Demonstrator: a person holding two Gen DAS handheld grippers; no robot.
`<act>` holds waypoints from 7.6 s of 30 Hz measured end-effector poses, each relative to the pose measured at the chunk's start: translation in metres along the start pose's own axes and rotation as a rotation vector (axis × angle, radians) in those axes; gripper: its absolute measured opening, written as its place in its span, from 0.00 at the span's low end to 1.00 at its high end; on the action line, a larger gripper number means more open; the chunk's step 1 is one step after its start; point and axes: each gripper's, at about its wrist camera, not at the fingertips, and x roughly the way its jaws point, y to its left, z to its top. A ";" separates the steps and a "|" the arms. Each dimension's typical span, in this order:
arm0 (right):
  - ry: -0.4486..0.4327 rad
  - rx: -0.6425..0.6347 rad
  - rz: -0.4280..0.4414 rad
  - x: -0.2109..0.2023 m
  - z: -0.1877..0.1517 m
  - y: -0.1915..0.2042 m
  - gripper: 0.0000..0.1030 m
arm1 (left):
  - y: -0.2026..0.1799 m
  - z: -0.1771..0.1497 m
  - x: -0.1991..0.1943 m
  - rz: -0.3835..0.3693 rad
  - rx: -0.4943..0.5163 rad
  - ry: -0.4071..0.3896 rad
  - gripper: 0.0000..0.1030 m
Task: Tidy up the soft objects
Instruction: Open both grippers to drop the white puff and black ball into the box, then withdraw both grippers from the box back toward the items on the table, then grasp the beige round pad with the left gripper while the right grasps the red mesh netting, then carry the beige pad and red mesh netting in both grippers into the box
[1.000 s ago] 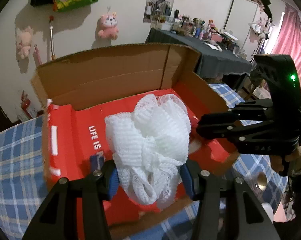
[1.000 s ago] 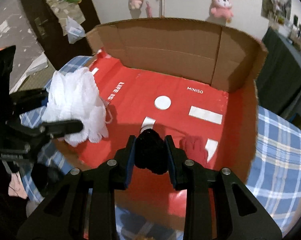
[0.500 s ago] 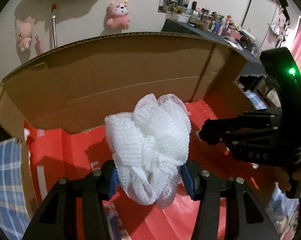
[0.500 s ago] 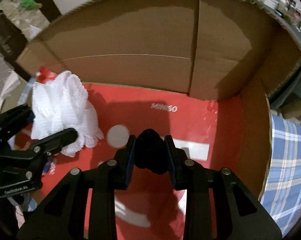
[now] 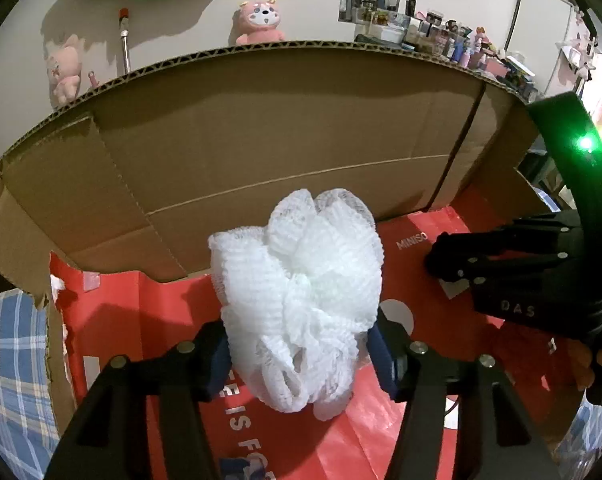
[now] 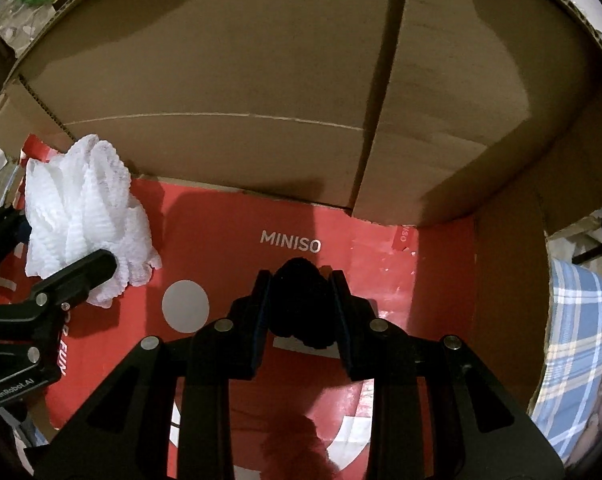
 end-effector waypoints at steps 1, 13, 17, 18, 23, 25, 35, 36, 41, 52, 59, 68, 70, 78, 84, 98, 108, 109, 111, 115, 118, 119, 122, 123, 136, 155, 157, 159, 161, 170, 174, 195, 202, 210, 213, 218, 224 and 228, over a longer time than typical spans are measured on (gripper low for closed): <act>-0.001 0.000 0.000 0.000 0.000 0.000 0.27 | 0.000 0.000 0.001 0.001 -0.001 0.000 0.60; -0.032 -0.010 -0.033 -0.006 0.004 0.014 0.71 | -0.004 0.008 0.002 0.029 -0.030 -0.004 0.70; -0.049 -0.008 -0.025 -0.017 0.003 0.017 0.71 | -0.003 0.009 -0.005 0.047 -0.049 -0.022 0.82; -0.054 -0.009 -0.030 -0.022 0.003 0.018 0.71 | -0.003 0.009 -0.008 0.049 -0.049 -0.028 0.84; -0.089 -0.004 -0.019 -0.056 -0.017 0.015 0.71 | -0.008 0.006 -0.029 0.060 -0.055 -0.059 0.88; -0.104 0.000 -0.022 -0.072 -0.022 0.014 0.71 | -0.009 0.003 -0.040 0.061 -0.055 -0.074 0.90; -0.238 -0.025 -0.025 -0.153 -0.056 0.020 0.72 | -0.030 -0.028 -0.130 0.029 -0.077 -0.225 1.00; -0.252 -0.026 -0.023 -0.162 -0.063 0.023 0.74 | -0.031 -0.032 -0.136 0.024 -0.081 -0.235 1.00; -0.328 -0.036 -0.016 -0.199 -0.097 0.038 0.77 | -0.039 -0.056 -0.177 0.012 -0.099 -0.298 1.00; -0.514 -0.062 0.035 -0.273 -0.178 0.055 0.81 | -0.068 -0.118 -0.258 -0.030 -0.070 -0.437 1.00; -0.625 -0.063 0.009 -0.308 -0.237 0.065 0.90 | -0.087 -0.164 -0.293 -0.043 -0.073 -0.519 1.00; -0.747 -0.068 -0.001 -0.313 -0.321 0.083 0.90 | -0.106 -0.237 -0.314 -0.003 -0.095 -0.625 1.00; -0.767 -0.054 0.003 -0.311 -0.337 0.086 0.90 | -0.113 -0.252 -0.318 0.013 -0.086 -0.651 1.00; -0.813 -0.006 -0.065 -0.288 -0.385 0.095 0.96 | -0.128 -0.294 -0.307 0.045 -0.085 -0.663 1.00; -0.772 0.047 -0.067 -0.253 -0.398 0.089 0.96 | -0.126 -0.318 -0.280 0.055 -0.138 -0.615 1.00; -0.619 0.072 -0.003 -0.182 -0.395 0.090 0.96 | -0.103 -0.334 -0.223 0.086 -0.176 -0.459 1.00; -0.579 0.076 0.025 -0.167 -0.384 0.090 0.96 | -0.087 -0.333 -0.202 0.119 -0.189 -0.392 1.00; -0.576 0.076 0.028 -0.166 -0.383 0.090 0.96 | -0.086 -0.332 -0.200 0.122 -0.191 -0.384 1.00; -0.566 0.075 0.039 -0.162 -0.380 0.090 0.96 | -0.081 -0.331 -0.195 0.125 -0.197 -0.360 1.00; -0.541 0.082 0.083 -0.155 -0.371 0.089 0.96 | -0.074 -0.328 -0.185 0.136 -0.205 -0.321 1.00; -0.533 0.079 0.086 -0.151 -0.365 0.089 0.96 | -0.069 -0.327 -0.179 0.134 -0.212 -0.304 0.99; -0.531 0.079 0.085 -0.150 -0.363 0.089 0.96 | -0.067 -0.326 -0.176 0.130 -0.215 -0.296 0.98; -0.510 0.085 0.100 -0.144 -0.355 0.088 0.96 | -0.063 -0.323 -0.169 0.132 -0.216 -0.267 0.95; -0.501 0.086 0.108 -0.141 -0.353 0.087 0.95 | -0.061 -0.322 -0.167 0.128 -0.216 -0.260 0.92; -0.509 0.050 0.146 -0.136 -0.351 0.088 0.52 | -0.066 -0.322 -0.159 0.024 -0.182 -0.242 0.43; -0.558 0.046 0.157 -0.160 -0.369 0.083 0.50 | -0.083 -0.317 -0.191 0.010 -0.147 -0.319 0.41; -0.559 0.048 0.157 -0.161 -0.371 0.082 0.50 | -0.085 -0.318 -0.191 0.007 -0.145 -0.318 0.41; -0.559 0.050 0.157 -0.161 -0.371 0.082 0.50 | -0.085 -0.318 -0.192 0.007 -0.145 -0.318 0.41; -0.558 0.051 0.158 -0.161 -0.371 0.081 0.50 | -0.085 -0.318 -0.192 0.007 -0.146 -0.318 0.41; -0.554 0.056 0.162 -0.160 -0.373 0.078 0.50 | -0.084 -0.319 -0.191 0.008 -0.153 -0.318 0.41; -0.552 0.057 0.163 -0.159 -0.374 0.078 0.50 | -0.084 -0.319 -0.192 0.007 -0.153 -0.317 0.41; -0.525 0.144 0.128 -0.160 -0.388 0.045 0.50 | -0.050 -0.327 -0.196 0.059 -0.222 -0.307 0.41; -0.522 0.171 0.098 -0.166 -0.387 0.030 0.50 | -0.029 -0.327 -0.198 0.106 -0.248 -0.301 0.41; -0.499 0.220 0.067 -0.166 -0.378 0.001 0.50 | -0.005 -0.314 -0.190 0.111 -0.243 -0.280 0.41; -0.488 0.234 0.073 -0.165 -0.370 -0.010 0.50 | 0.001 -0.308 -0.188 0.107 -0.235 -0.282 0.41; -0.477 0.239 0.081 -0.161 -0.353 -0.022 0.50 | 0.014 -0.296 -0.183 0.063 -0.235 -0.285 0.41; -0.482 0.230 0.078 -0.160 -0.337 -0.029 0.50 | 0.020 -0.280 -0.178 0.031 -0.201 -0.290 0.41; -0.486 0.201 0.071 -0.158 -0.329 -0.033 0.50 | 0.020 -0.272 -0.174 0.021 -0.165 -0.290 0.41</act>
